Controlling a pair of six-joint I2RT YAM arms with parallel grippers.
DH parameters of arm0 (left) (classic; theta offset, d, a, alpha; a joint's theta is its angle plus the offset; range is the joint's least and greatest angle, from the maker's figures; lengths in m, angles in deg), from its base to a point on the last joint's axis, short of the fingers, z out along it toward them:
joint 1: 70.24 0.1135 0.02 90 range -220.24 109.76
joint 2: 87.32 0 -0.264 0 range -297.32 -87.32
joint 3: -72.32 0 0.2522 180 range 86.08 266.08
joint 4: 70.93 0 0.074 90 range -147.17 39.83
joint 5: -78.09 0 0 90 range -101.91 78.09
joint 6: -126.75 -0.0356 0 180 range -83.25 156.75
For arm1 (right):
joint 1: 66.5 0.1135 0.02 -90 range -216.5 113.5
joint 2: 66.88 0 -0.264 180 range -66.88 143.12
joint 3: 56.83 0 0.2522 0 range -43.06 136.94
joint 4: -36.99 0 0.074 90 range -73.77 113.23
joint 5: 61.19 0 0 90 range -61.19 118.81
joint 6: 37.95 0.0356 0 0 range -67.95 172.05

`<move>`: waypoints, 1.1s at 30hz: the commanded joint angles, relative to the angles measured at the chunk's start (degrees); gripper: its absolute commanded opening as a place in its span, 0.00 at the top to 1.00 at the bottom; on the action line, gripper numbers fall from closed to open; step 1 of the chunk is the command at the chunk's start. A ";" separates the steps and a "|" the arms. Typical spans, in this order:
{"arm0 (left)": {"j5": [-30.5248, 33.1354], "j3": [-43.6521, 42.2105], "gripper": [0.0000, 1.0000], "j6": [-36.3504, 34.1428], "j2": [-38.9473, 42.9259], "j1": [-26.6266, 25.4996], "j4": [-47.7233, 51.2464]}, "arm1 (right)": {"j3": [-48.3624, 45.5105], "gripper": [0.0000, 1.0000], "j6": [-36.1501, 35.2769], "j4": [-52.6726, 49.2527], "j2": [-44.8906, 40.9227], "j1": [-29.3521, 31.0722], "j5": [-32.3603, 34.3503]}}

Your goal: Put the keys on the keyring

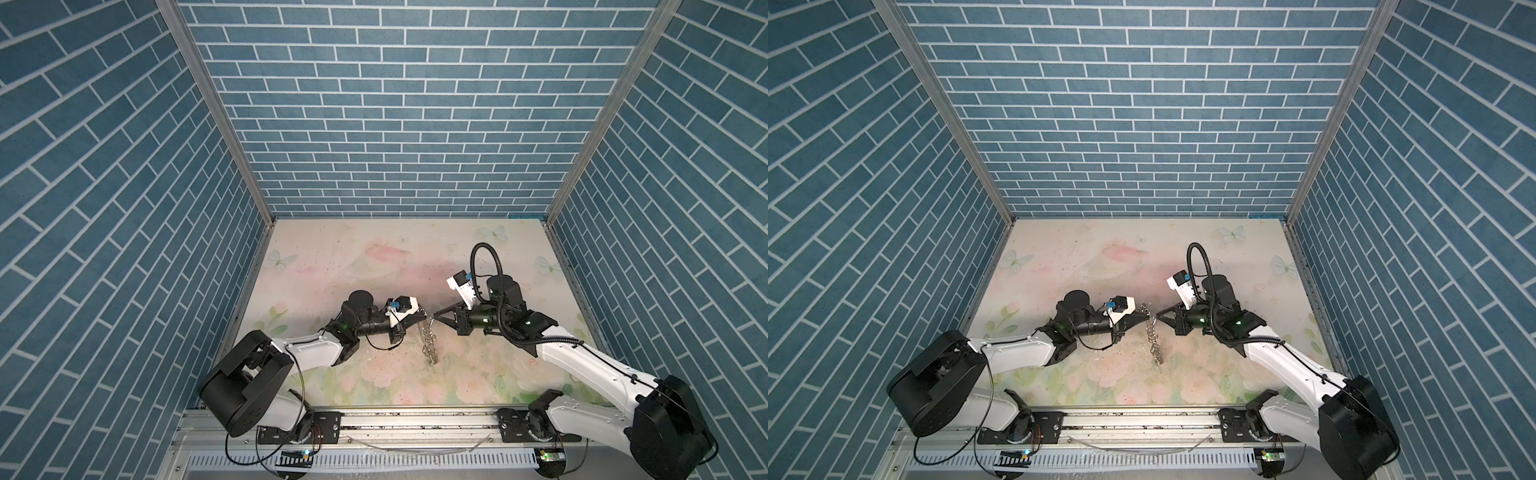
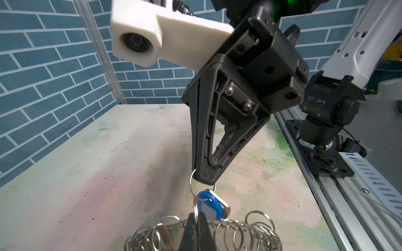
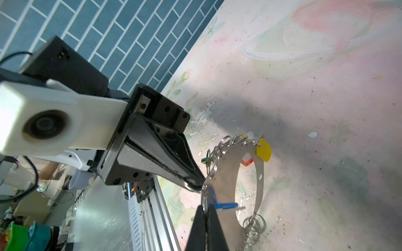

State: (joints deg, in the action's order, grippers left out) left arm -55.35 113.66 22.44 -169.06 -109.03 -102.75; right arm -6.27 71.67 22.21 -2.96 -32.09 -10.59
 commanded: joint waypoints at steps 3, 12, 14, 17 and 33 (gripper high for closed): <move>-5.80 1.23 1.00 -2.87 1.22 0.09 6.62 | 1.35 1.00 -11.42 -2.24 -4.58 -0.49 5.03; -6.88 2.92 1.00 -3.89 0.91 0.67 11.27 | -3.23 1.00 -13.64 5.73 -8.70 -0.40 2.72; -6.87 3.18 1.00 -3.54 0.63 0.73 11.10 | -3.15 1.00 -13.09 6.41 -8.51 -0.40 1.58; -6.90 3.21 1.00 -3.36 0.45 0.68 11.04 | -3.09 1.00 -11.91 7.99 -7.38 -0.33 0.11; -9.29 5.40 1.00 -3.22 -0.99 0.46 15.62 | -3.10 1.00 -9.87 13.47 -5.03 1.18 -1.53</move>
State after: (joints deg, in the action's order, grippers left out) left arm -63.00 118.46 19.54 -169.60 -108.37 -91.19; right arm -9.17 62.69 33.12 -7.31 -31.34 -11.90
